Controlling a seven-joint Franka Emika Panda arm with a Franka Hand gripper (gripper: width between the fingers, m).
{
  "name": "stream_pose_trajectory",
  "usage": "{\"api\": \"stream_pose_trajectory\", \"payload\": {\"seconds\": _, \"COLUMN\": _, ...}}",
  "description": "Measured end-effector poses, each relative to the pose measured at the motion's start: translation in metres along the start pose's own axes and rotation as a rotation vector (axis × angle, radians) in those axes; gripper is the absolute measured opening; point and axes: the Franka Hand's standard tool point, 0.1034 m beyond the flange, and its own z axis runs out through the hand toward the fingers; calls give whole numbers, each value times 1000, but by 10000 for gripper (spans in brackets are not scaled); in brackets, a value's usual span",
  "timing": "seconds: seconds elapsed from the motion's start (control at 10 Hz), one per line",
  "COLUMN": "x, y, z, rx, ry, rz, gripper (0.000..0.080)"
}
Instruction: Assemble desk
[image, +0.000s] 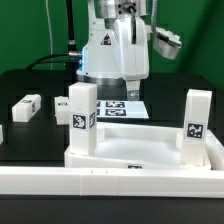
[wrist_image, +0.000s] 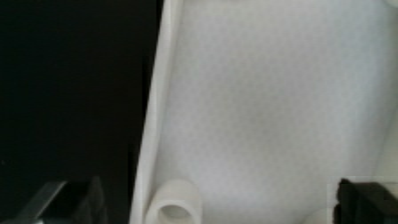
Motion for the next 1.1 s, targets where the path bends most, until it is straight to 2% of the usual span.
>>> {"api": "stream_pose_trajectory", "payload": {"seconds": 0.2, "x": -2, "y": 10, "z": 14, "rx": -10, "ry": 14, "rz": 0, "gripper": 649}}
{"api": "stream_pose_trajectory", "payload": {"seconds": 0.6, "x": -5, "y": 31, "z": 56, "rx": -71, "ry": 45, "rz": -11, "gripper": 649}}
{"api": "stream_pose_trajectory", "payload": {"seconds": 0.9, "x": 0, "y": 33, "z": 75, "rx": -95, "ry": 62, "rz": -21, "gripper": 649}}
{"api": "stream_pose_trajectory", "payload": {"seconds": 1.1, "x": 2, "y": 35, "z": 81, "rx": -106, "ry": 67, "rz": -25, "gripper": 649}}
